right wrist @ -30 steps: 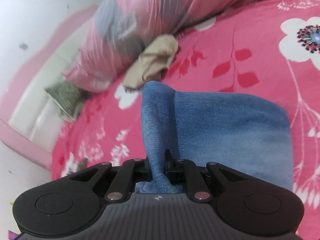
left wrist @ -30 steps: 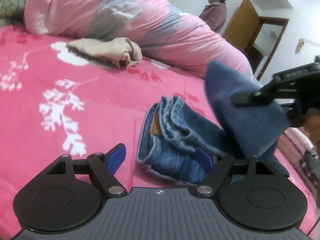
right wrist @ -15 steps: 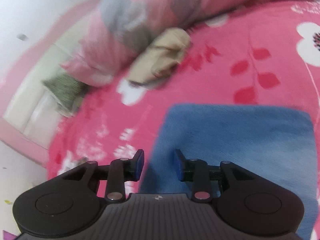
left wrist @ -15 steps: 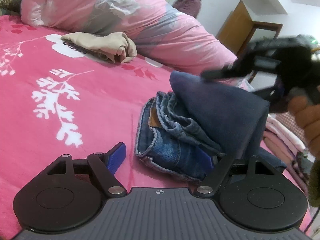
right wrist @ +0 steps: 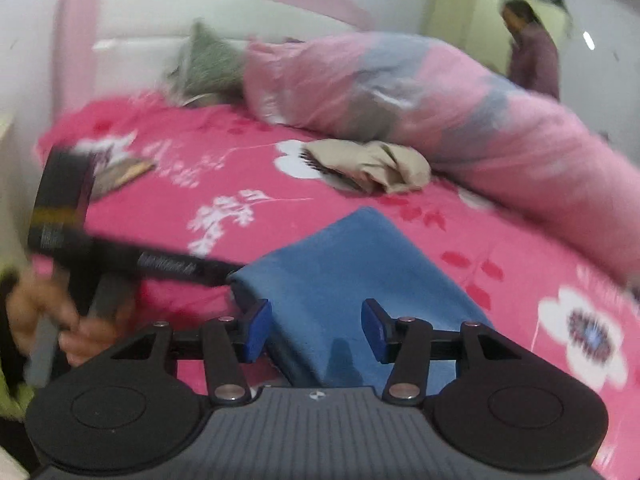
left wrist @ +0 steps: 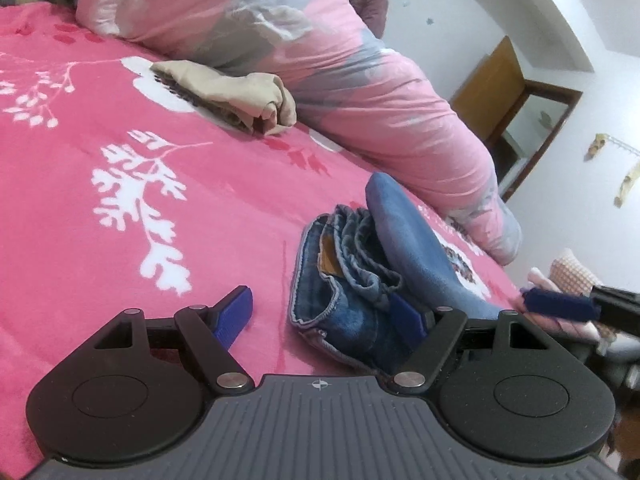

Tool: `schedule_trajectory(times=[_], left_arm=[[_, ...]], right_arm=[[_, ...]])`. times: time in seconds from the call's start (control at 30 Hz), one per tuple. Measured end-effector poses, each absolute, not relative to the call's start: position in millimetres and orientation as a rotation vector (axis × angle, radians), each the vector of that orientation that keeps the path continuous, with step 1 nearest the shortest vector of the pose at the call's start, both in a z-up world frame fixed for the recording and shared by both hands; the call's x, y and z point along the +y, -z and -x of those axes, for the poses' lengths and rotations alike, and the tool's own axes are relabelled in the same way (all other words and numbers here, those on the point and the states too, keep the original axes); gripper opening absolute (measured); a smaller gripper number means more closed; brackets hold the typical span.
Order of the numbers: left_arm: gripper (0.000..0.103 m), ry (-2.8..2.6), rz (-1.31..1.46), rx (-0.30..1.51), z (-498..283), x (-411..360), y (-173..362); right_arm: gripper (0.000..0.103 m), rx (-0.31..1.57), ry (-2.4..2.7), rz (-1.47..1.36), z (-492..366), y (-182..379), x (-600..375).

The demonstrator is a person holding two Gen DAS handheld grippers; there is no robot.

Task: Fold clothes

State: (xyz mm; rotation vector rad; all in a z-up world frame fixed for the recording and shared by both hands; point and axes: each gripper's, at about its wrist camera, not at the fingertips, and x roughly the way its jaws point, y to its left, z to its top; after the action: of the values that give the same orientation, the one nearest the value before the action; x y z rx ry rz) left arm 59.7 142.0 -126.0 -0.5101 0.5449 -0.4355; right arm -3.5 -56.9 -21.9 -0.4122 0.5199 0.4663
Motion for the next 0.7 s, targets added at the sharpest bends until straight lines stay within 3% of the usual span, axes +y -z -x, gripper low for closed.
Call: schedule_trajectory(times=[0.17, 0.23, 0.27, 0.3, 0.33, 0.53, 0.7], left_arm=[[0.076, 0.432, 0.533, 0.541, -60.2, 144.8, 127.3], [0.076, 0.429, 0.536, 0.54, -60.2, 144.7, 127.6], [0.076, 0.427, 0.537, 0.54, -60.1, 144.7, 127.8], [0.076, 0.424, 0.538, 0.54, -60.2, 144.8, 128.0], [0.075, 0.42, 0.54, 0.538, -60.2, 144.9, 128.3], [0.075, 0.398, 0.537, 0.529, -61.4, 143.7, 129.9], [0.075, 0.403, 0.55, 0.529, -61.8, 145.7, 130.9]], right_arm=[[0.051, 0.42, -0.488, 0.665, 14.6, 53.4, -18.9], [0.039, 0.395, -0.472, 0.728, 13.6, 63.5, -8.9], [0.02, 0.385, -0.458, 0.746, 12.7, 67.0, -5.6], [0.011, 0.378, -0.443, 0.723, 10.6, 65.2, -6.4], [0.009, 0.374, -0.427, 0.675, 9.2, 60.8, -10.2], [0.008, 0.356, -0.36, 0.378, -5.4, 18.3, -39.3], [0.008, 0.394, -0.39, 0.346, -20.5, 27.2, -29.1]])
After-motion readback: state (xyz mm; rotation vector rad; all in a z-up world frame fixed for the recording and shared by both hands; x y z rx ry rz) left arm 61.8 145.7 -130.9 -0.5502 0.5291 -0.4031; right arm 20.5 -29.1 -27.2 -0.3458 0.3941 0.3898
